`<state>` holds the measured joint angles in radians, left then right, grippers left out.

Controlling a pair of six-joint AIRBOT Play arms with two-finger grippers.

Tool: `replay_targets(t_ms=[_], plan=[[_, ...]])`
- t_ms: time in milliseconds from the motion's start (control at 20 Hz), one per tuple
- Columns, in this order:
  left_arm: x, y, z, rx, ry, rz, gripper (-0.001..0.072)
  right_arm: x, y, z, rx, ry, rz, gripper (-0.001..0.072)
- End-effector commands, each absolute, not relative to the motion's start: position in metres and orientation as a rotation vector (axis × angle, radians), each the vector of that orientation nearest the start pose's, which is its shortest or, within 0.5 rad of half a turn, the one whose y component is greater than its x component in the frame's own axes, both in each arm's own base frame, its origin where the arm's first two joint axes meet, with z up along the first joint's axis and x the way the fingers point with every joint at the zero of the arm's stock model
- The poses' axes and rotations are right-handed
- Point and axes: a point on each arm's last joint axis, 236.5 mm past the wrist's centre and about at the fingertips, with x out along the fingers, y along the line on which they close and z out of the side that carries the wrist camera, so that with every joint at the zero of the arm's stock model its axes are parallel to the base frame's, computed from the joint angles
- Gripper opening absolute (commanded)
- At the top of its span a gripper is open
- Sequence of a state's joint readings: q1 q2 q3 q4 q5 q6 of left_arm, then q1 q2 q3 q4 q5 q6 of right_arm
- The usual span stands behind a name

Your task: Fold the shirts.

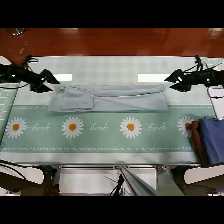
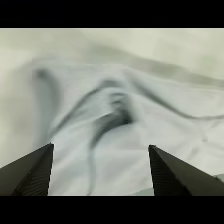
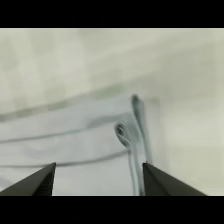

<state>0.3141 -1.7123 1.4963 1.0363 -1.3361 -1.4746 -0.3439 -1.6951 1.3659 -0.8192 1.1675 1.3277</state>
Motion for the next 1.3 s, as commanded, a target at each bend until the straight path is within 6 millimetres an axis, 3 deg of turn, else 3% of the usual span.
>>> replay_targets(t_ms=[0,100,200,350,450,550,600,650,700,750,850,1000,1150,1250], plan=[[0.407,0.109,-0.016,-0.546,1.413,0.098,0.0705,0.429,-0.055,-0.044,0.733,1.331,0.156,0.0622],[0.403,0.13,0.002,-0.576,1.255,0.175,0.0705,0.416,-0.055,-0.059,0.76,1.375,0.144,0.0622],[0.404,0.115,0.021,-0.617,1.066,0.173,0.0705,0.412,-0.04,-0.076,0.775,1.411,0.169,0.0622],[0.381,0.026,0.033,-0.62,0.964,-0.056,0.0705,0.415,-0.006,-0.095,0.764,1.465,0.226,0.0622],[0.36,-0.032,0.029,-0.612,0.995,-0.199,0.0705,0.419,0.022,-0.103,0.761,1.482,0.274,0.0622],[0.346,-0.075,0.021,-0.569,1.056,-0.301,0.0704,0.421,0.046,-0.107,0.739,1.498,0.309,0.0612],[0.343,-0.092,0.018,-0.546,1.076,-0.341,0.0703,0.422,0.053,-0.106,0.721,1.497,0.321,0.051],[0.341,-0.108,0.017,-0.522,1.086,-0.378,0.0676,0.423,0.057,-0.102,0.713,1.492,0.33,0.0239],[0.339,-0.121,0.016,-0.501,1.096,-0.41,0.0419,0.422,0.058,-0.093,0.709,1.483,0.339,0.0024],[0.337,-0.133,0.015,-0.482,1.103,-0.438,0.0021,0.42,0.054,-0.083,0.69,1.474,0.345,0.0024],[0.34,-0.157,0.018,-0.458,1.083,-0.482,0.0023,0.409,0.035,-0.053,0.609,1.456,0.332,0.0023],[0.348,-0.2,0.022,-0.406,1.067,-0.562,0.0022,0.377,0.013,-0.002,0.463,1.429,0.3,0.0023],[0.365,-0.254,0.008,-0.38,1.099,-0.579,0.0021,0.341,0.016,0.048,0.378,1.319,0.278,0.0023],[0.369,-0.307,-0.005,-0.344,1.146,-0.648,0.0021,0.312,0.025,0.077,0.372,1.235,0.263,0.0023]])
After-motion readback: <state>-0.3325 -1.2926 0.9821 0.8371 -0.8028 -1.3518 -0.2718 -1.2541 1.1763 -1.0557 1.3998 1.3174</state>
